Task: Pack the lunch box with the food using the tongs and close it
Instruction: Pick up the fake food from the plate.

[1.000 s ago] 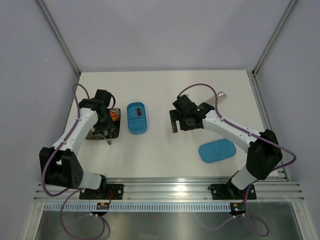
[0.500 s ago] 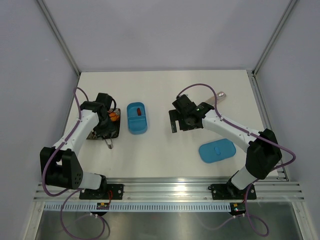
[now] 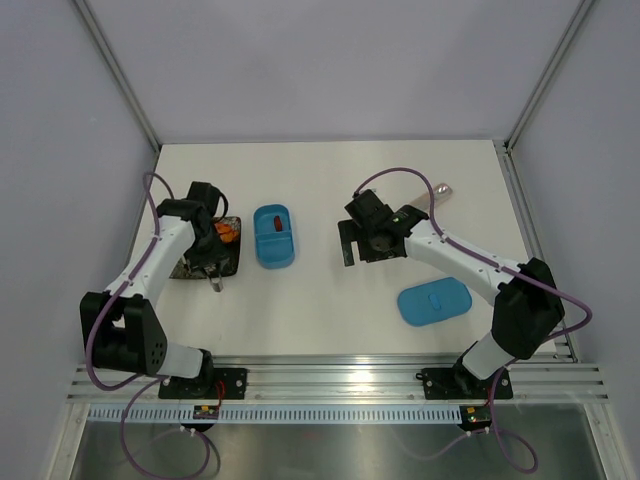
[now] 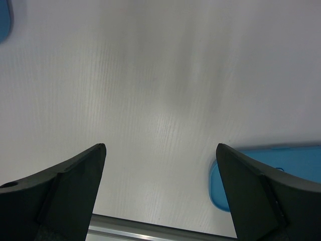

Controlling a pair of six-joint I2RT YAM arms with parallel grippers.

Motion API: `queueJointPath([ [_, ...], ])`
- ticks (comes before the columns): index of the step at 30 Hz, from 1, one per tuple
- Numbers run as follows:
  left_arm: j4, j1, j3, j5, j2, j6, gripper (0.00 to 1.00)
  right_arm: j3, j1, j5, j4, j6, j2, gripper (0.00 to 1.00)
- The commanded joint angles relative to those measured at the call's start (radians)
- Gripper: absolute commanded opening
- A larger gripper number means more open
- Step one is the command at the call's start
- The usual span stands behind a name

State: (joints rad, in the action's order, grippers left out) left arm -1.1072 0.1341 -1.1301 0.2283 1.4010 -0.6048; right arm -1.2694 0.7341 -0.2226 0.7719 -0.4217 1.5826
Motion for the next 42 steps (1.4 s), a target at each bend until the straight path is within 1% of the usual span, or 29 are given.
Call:
queueJointPath([
  [1, 0.023, -0.024, -0.045, -0.032, 0.019, 0.03, 0.46, 0.007, -0.002, -0.007, -0.017, 0.004, -0.047, 0.99],
  [10, 0.043, -0.025, -0.033, -0.038, 0.055, 0.027, 0.46, 0.028, -0.002, -0.009, -0.02, -0.008, -0.069, 0.99],
  [21, 0.049, -0.045, -0.065, -0.063, 0.079, 0.048, 0.47, 0.041, -0.002, -0.014, -0.019, -0.019, -0.081, 0.99],
  [23, 0.043, -0.047, -0.06, -0.07, 0.076, 0.048, 0.45, 0.042, -0.002, -0.012, -0.017, -0.02, -0.082, 1.0],
  [32, -0.011, -0.047, -0.03, -0.101, -0.028, 0.028, 0.32, 0.042, -0.002, -0.02, -0.016, -0.029, -0.085, 0.99],
  [34, -0.026, -0.045, -0.034, -0.113, -0.052, 0.025, 0.24, 0.039, -0.002, -0.017, -0.019, -0.028, -0.079, 0.99],
  [35, -0.029, -0.045, -0.039, -0.115, -0.06, 0.025, 0.24, 0.038, -0.002, -0.015, -0.019, -0.028, -0.079, 0.99],
  [36, -0.037, -0.045, -0.045, -0.121, -0.066, 0.027, 0.19, 0.036, -0.002, -0.014, -0.019, -0.028, -0.078, 1.0],
  [39, -0.063, -0.045, -0.078, -0.116, -0.091, 0.027, 0.12, 0.028, -0.002, -0.011, -0.019, -0.026, -0.073, 0.99],
  [40, -0.069, -0.045, -0.088, -0.112, -0.094, 0.028, 0.08, 0.028, -0.002, -0.011, -0.019, -0.025, -0.072, 0.99],
  [42, -0.091, -0.045, -0.114, -0.11, -0.102, 0.031, 0.05, 0.024, -0.002, -0.011, -0.017, -0.025, -0.07, 1.0],
])
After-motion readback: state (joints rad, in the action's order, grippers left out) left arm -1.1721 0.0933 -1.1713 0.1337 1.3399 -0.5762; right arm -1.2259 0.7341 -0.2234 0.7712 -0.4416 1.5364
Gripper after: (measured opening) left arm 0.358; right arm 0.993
